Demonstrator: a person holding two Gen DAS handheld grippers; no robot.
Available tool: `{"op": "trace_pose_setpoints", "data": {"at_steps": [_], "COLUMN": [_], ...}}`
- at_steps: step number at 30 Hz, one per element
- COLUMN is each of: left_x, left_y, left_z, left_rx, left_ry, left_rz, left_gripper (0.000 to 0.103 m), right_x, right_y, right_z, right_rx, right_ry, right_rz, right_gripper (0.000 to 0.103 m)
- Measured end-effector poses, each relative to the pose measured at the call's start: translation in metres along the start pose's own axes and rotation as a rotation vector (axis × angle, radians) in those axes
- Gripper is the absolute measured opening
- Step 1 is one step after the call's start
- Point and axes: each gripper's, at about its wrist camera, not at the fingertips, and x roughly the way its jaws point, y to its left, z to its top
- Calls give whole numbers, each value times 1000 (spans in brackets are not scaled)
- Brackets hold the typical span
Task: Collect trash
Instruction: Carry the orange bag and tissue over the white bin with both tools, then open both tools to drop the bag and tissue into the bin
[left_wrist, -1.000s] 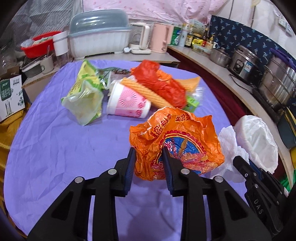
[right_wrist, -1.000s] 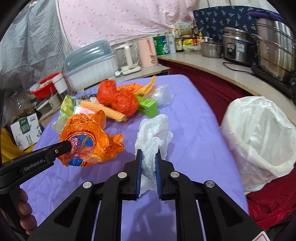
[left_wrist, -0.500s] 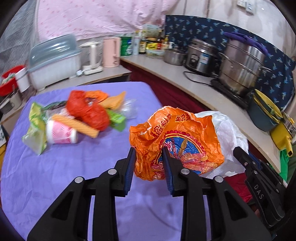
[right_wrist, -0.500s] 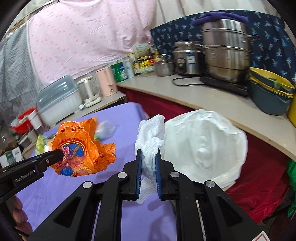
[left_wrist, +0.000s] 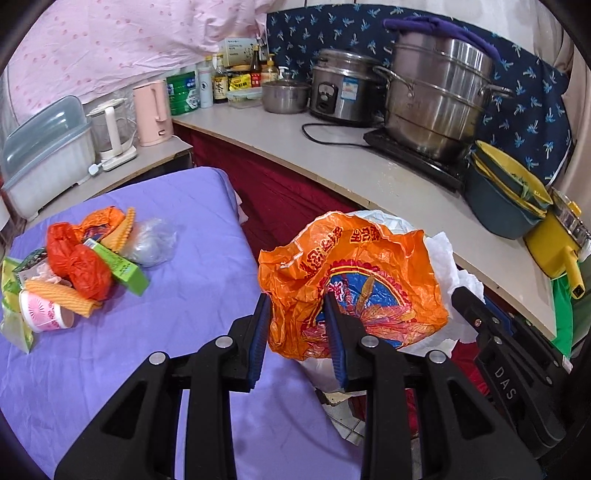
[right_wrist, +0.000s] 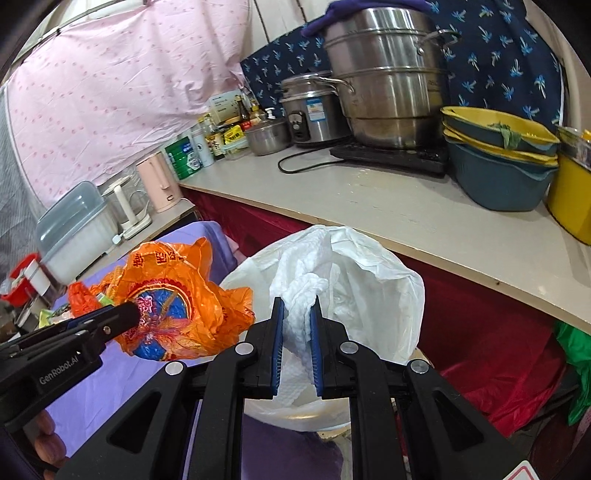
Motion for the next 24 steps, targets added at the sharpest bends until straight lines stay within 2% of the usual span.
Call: {"op": "trace_pose_setpoints", "data": {"at_steps": [7,11,12,14,17,24], "left_x": [31,39,39,38,33,26], "left_y": [-7,-7,-7,-8,-9,2], "left_z": [5,5,5,4,5,7], "left_rx": [-1,-3,-2,1,7,-30], "left_ry": [48,49,43,33,8,-1], "left_rz": [2,9,7,14,25,28], "left_gripper": [29,34,36,54,63,65], "right_x": [16,19,19,19,15,3], "right_y": [-12,-12,-12,-11,-10,-2], "right_z": [5,7,8,9,10,14], "right_rx": [31,35,36,39,39,26], "right_ry": [13,4,0,-6,-18,-46], "right_rz": [-11,-16,-16,-18,-16,-12], "right_gripper": [13,18,19,21,27,36]}}
